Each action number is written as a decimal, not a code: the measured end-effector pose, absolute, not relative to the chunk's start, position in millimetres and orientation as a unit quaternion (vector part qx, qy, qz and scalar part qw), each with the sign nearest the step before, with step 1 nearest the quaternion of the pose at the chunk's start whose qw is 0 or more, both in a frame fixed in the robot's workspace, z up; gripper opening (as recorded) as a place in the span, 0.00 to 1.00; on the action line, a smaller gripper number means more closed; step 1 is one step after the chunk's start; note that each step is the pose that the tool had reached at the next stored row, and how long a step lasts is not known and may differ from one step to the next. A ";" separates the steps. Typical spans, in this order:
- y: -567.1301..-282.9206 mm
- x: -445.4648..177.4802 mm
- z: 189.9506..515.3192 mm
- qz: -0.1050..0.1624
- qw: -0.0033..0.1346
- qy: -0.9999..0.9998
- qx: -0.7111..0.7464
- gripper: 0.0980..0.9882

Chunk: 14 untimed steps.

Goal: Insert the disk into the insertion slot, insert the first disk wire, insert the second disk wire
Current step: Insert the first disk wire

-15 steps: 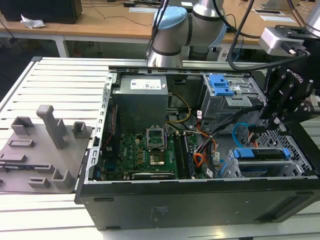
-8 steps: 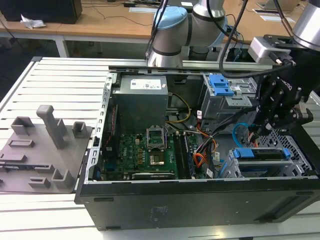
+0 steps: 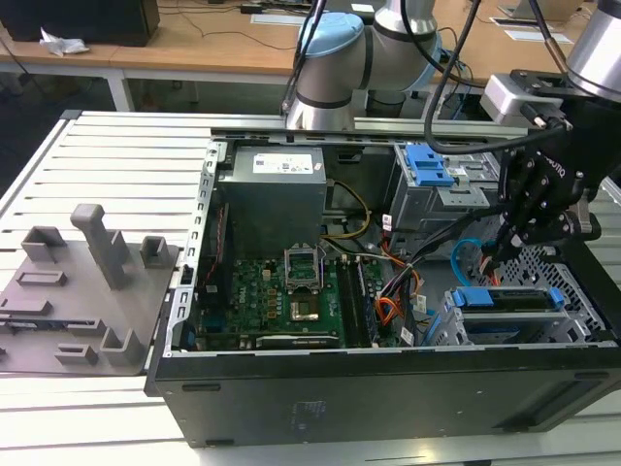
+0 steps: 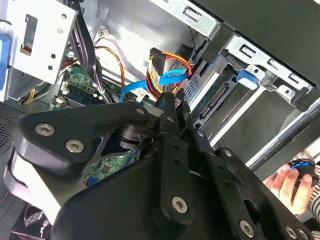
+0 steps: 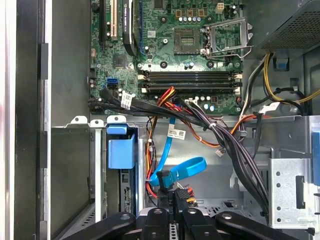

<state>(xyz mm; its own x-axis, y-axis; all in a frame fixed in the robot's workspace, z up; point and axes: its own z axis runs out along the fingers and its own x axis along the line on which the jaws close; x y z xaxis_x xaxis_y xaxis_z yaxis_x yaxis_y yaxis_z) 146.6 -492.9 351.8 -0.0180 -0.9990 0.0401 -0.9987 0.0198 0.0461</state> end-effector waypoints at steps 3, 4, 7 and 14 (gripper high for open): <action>-492.9 146.6 351.8 -0.002 0.030 -0.713 0.700 0.08; -492.9 146.6 351.8 -0.002 0.030 -0.713 0.700 0.08; -492.9 151.1 351.7 -0.003 0.031 -0.713 0.700 0.08; -493.1 155.6 351.8 -0.003 0.031 -0.713 0.700 0.08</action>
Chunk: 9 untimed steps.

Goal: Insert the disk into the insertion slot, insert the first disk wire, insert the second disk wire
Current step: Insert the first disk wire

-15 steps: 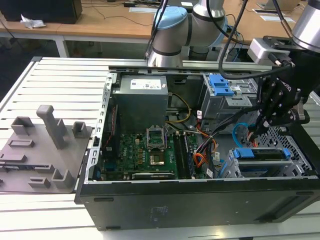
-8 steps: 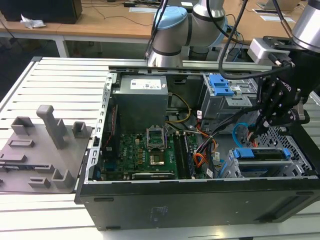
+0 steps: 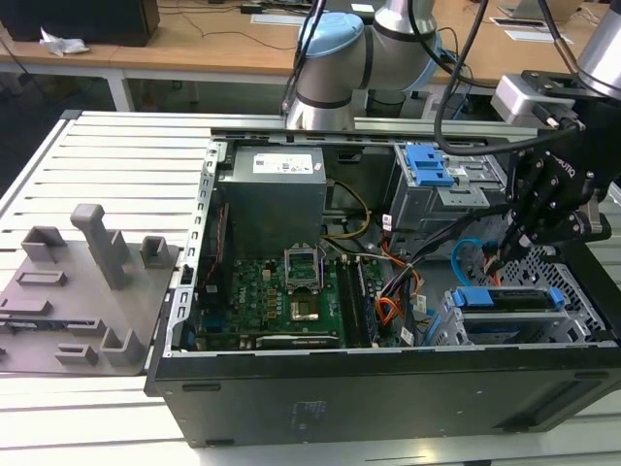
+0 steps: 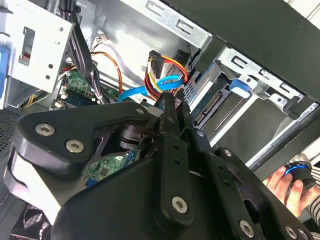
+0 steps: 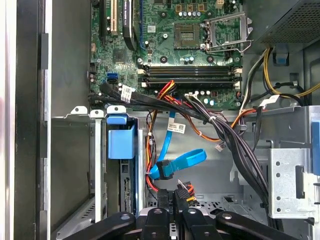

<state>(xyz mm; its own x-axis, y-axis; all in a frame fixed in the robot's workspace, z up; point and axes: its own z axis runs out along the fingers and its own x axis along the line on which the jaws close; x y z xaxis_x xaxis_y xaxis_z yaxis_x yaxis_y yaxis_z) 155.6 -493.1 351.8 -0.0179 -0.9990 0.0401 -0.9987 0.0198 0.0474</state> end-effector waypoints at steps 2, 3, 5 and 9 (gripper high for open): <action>-494.4 155.6 351.8 -0.003 0.031 -0.713 0.700 0.08; -495.6 155.7 351.8 -0.003 0.031 -0.713 0.700 0.08; -499.2 155.6 351.8 -0.003 0.031 -0.713 0.700 0.08; -506.4 155.6 351.8 -0.003 0.031 -0.713 0.700 0.08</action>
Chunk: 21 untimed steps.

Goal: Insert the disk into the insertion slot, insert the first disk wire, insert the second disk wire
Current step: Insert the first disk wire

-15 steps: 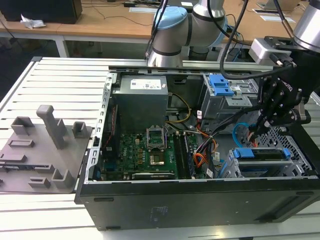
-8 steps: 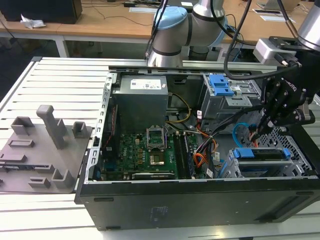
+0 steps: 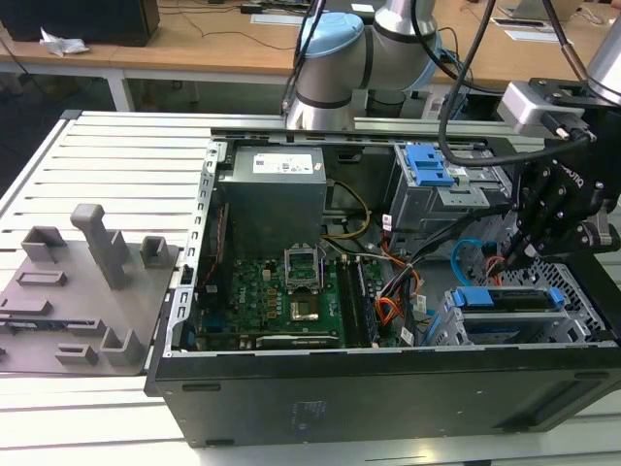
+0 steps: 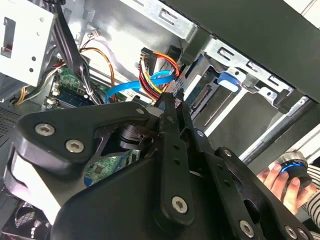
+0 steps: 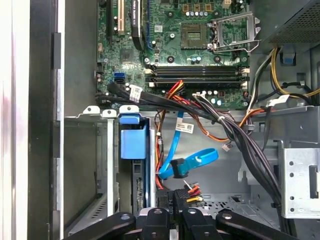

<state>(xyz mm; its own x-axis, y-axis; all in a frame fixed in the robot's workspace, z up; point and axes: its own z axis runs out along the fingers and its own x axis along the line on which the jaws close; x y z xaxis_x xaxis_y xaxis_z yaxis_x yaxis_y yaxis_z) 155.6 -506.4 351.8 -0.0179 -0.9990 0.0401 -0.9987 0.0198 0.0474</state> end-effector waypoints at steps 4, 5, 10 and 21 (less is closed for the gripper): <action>-511.9 155.6 351.8 -0.003 0.031 -0.713 0.700 0.08; -512.9 155.6 351.7 -0.003 0.031 -0.713 0.700 0.08; -519.7 155.6 351.8 -0.003 0.031 -0.713 0.700 0.08; -529.1 155.6 351.8 -0.003 0.031 -0.713 0.700 0.08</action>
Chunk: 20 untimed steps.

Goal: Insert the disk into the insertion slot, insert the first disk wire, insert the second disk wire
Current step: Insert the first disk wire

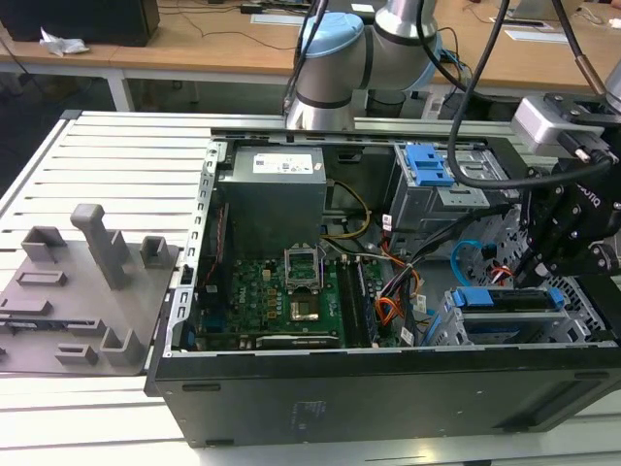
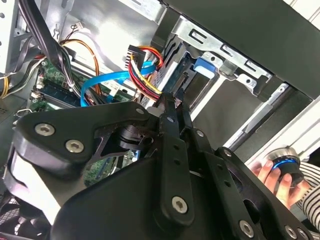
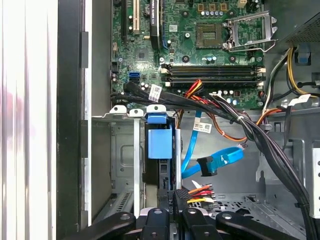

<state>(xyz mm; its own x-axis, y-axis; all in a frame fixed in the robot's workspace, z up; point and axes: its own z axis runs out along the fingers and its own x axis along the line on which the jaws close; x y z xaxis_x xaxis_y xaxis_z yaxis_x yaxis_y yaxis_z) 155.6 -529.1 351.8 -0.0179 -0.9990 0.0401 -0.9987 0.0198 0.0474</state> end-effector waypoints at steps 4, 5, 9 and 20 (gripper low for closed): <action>-530.2 155.6 351.5 -0.003 0.031 -0.713 0.700 0.08; -530.3 155.6 350.9 -0.003 0.031 -0.713 0.700 0.08; -530.3 156.0 347.9 -0.003 0.031 -0.713 0.700 0.08; -530.3 162.3 343.4 -0.005 0.029 -0.713 0.700 0.08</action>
<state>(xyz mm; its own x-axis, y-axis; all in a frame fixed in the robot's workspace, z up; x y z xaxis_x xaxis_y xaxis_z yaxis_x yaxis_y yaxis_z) 162.3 -530.3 343.4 -0.0179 -0.9993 0.0333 -0.9987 0.0195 0.0476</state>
